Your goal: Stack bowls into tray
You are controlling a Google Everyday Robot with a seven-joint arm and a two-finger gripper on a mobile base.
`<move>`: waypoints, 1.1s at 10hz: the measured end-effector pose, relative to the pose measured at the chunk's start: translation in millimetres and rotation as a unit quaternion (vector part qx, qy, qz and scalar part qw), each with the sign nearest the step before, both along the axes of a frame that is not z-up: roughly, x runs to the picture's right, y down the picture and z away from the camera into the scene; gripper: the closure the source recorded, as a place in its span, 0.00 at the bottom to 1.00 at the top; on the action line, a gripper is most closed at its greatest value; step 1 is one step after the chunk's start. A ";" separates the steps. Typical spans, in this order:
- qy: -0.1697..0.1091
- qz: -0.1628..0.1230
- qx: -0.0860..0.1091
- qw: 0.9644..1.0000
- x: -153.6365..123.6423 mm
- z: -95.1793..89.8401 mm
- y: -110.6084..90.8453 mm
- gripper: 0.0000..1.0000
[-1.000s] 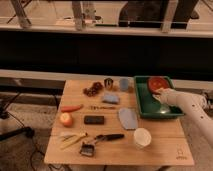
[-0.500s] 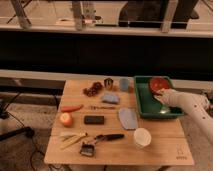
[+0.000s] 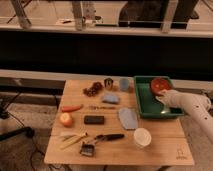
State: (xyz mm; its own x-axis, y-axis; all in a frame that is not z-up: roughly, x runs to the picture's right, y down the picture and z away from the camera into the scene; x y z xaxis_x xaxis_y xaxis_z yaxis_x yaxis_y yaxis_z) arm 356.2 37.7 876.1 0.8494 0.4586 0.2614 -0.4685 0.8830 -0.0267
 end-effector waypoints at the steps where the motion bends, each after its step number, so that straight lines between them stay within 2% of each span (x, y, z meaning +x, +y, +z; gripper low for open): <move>1: 0.000 0.001 0.000 1.000 1.0 -0.2 0.5 0.84; 3: -0.006 0.000 0.002 1.000 -6.2 0.3 1.0 0.98; 11: -0.027 -0.006 0.001 1.000 -26.2 1.2 13.8 1.00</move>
